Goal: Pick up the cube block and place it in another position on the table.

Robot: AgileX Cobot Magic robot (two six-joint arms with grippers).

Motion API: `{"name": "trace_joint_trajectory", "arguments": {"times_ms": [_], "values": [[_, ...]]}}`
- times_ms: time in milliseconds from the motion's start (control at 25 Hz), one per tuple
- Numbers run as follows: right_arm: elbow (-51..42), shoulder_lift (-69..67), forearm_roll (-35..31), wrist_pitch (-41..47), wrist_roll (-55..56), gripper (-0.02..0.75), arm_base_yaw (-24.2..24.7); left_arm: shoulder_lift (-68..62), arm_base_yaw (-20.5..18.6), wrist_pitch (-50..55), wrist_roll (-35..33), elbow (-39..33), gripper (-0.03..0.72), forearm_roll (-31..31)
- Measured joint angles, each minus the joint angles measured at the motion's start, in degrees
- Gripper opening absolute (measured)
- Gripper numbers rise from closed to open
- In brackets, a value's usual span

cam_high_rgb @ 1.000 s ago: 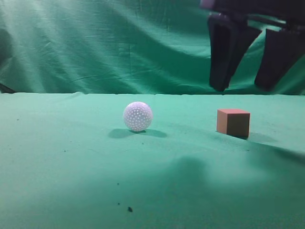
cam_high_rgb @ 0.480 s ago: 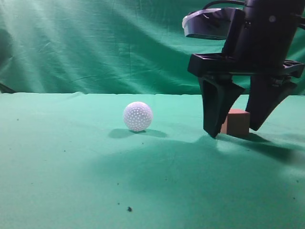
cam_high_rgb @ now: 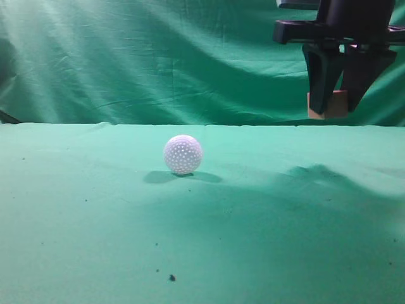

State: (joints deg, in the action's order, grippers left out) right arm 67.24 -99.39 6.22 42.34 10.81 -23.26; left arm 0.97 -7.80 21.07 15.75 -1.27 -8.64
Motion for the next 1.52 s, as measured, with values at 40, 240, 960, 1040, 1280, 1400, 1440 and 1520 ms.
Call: {"name": "trace_joint_trajectory", "arguments": {"times_ms": [40,240,960,1040,1280,1400,1440,1520], "values": [[0.56,0.0,0.0,-0.78,0.0,0.249,1.12,0.0,0.0,0.0,0.0,0.0,0.235,0.0],[1.05,-1.72,0.0,-5.41,0.03,0.249,3.89,0.0,0.0,0.0,0.0,0.0,0.235,0.0],[1.14,-10.76,-0.74,-15.6,0.03,0.436,3.89,0.0,0.0,0.0,0.0,0.0,0.235,0.0],[1.14,-10.76,-0.74,-15.6,0.03,0.508,3.89,0.0,0.0,0.0,0.0,0.0,0.235,0.0],[1.14,-7.42,-0.78,-8.71,0.03,0.519,3.89,0.0,0.0,0.0,0.0,0.0,0.235,0.0],[1.14,-2.53,-0.78,-1.94,0.03,0.404,3.89,0.0,0.0,0.0,0.0,0.0,0.235,0.0],[1.14,-0.66,-0.88,0.18,0.03,0.37,3.89,0.0,0.0,0.0,0.0,0.0,0.235,0.0],[1.14,2.97,-1.44,3.92,0.03,0.312,3.89,0.0,0.0,0.0,0.0,0.0,0.235,0.0]]}}
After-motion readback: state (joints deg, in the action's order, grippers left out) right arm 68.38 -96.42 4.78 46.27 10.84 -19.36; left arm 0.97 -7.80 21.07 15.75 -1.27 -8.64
